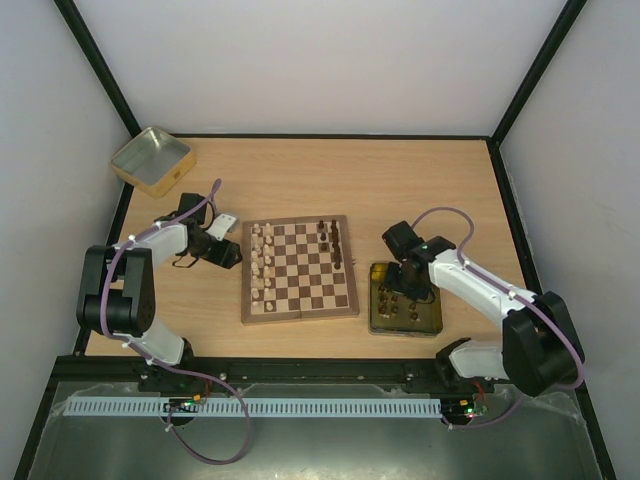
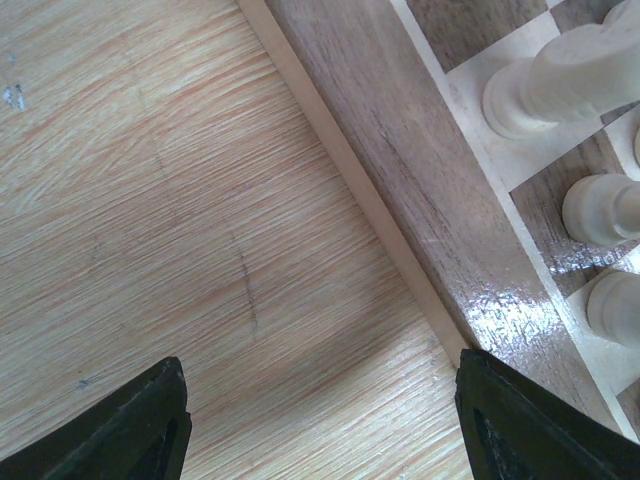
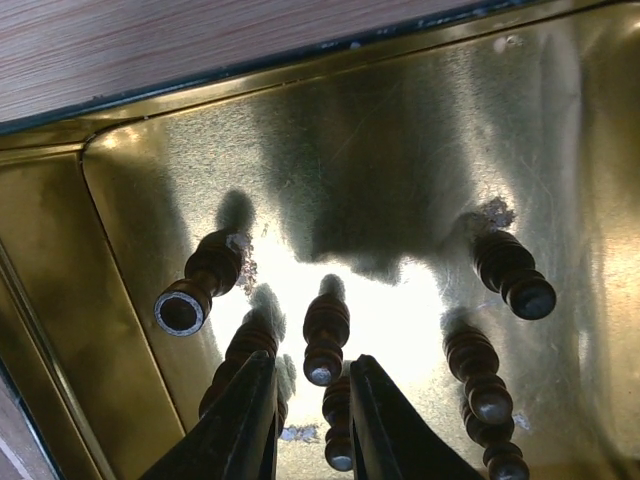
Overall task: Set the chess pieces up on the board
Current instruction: Pick up the chess piece from the storage box.
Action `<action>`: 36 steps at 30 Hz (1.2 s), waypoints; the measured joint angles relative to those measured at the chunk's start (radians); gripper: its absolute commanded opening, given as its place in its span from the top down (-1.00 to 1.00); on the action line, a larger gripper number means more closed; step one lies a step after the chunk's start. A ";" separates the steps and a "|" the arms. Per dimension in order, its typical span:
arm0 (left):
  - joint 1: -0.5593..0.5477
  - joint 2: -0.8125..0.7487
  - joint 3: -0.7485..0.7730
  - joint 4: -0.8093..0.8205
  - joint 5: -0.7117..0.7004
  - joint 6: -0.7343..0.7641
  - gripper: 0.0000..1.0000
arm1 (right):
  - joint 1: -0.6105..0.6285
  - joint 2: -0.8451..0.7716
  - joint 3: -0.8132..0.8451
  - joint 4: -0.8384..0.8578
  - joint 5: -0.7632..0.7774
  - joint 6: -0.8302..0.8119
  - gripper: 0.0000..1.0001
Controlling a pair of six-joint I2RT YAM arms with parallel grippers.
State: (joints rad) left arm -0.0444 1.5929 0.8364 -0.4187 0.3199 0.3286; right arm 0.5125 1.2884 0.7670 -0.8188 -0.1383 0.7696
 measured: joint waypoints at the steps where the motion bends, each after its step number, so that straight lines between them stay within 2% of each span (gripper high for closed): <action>1: 0.000 0.000 0.000 0.000 0.000 0.000 -0.46 | 0.000 0.000 -0.005 0.006 -0.002 0.000 0.60; 17: 0.000 0.000 0.000 0.000 -0.006 0.000 -0.46 | 0.000 0.043 -0.045 0.073 -0.013 -0.002 0.63; 26: 0.000 0.000 0.000 0.000 -0.006 0.000 -0.46 | 0.000 0.045 -0.065 0.084 -0.013 -0.002 0.88; 32: 0.000 0.000 0.000 0.000 -0.006 0.000 -0.46 | 0.000 0.040 -0.056 0.063 0.011 -0.003 0.92; 36: 0.000 0.000 0.000 0.000 -0.006 0.000 -0.46 | 0.000 0.032 0.012 -0.003 0.053 -0.014 0.92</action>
State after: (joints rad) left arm -0.0444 1.5929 0.8364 -0.4183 0.3138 0.3286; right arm 0.5125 1.3201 0.7788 -0.8219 -0.0853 0.7551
